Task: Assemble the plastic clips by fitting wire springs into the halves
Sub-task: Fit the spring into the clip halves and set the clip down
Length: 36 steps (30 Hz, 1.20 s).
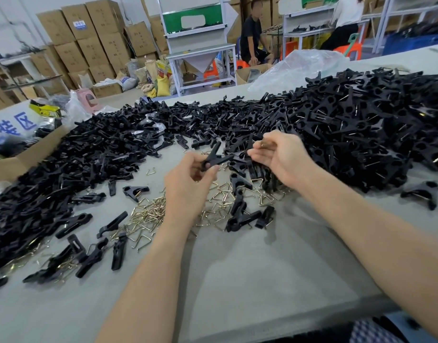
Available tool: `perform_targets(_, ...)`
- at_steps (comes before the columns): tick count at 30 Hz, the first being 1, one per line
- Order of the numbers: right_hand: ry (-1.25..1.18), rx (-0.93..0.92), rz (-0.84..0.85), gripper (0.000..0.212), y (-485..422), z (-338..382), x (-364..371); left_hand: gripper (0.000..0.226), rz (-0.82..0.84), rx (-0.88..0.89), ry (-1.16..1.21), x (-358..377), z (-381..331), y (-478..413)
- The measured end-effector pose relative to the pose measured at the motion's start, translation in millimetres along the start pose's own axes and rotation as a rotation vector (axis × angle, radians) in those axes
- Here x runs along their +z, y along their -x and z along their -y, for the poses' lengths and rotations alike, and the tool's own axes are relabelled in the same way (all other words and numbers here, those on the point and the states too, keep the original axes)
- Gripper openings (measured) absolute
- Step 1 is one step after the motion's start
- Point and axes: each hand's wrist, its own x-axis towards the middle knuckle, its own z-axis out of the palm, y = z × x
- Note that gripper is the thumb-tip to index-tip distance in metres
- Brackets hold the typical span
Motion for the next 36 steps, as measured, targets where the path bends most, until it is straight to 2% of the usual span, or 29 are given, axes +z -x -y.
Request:
perform_targets(4,0.298,-0.047,0.198,0.018,4.0,-7.4,4.4,0.021,0.023,-0.002,0.039,0.5,-1.4,0.6)
perform_targets(7,0.419,-0.104,0.272,0.024,9.0,-21.1,11.9,0.026,0.060,0.028,0.018,4.4,-1.6,1.1)
perform_targets(12,0.372,-0.175,0.224,0.025,8.6,-16.4,7.2,0.025,0.063,0.010,0.012,3.4,1.0,-1.5)
perform_targets(16,0.448,-0.214,0.237,0.023,8.5,-20.5,8.4,0.026,0.056,0.003,0.013,4.0,1.0,-1.4)
perform_targets(27,0.460,-0.250,0.178,0.025,9.7,-25.0,10.1,0.025,0.072,0.018,-0.002,4.5,0.0,-0.3)
perform_targets(32,0.517,-0.336,0.149,0.021,12.8,-25.9,11.7,0.030,0.073,0.012,0.007,2.7,-3.1,1.5)
perform_targets(36,0.479,-0.210,0.189,0.023,11.7,-24.1,11.8,0.034,0.094,0.010,-0.004,2.4,-5.2,2.4)
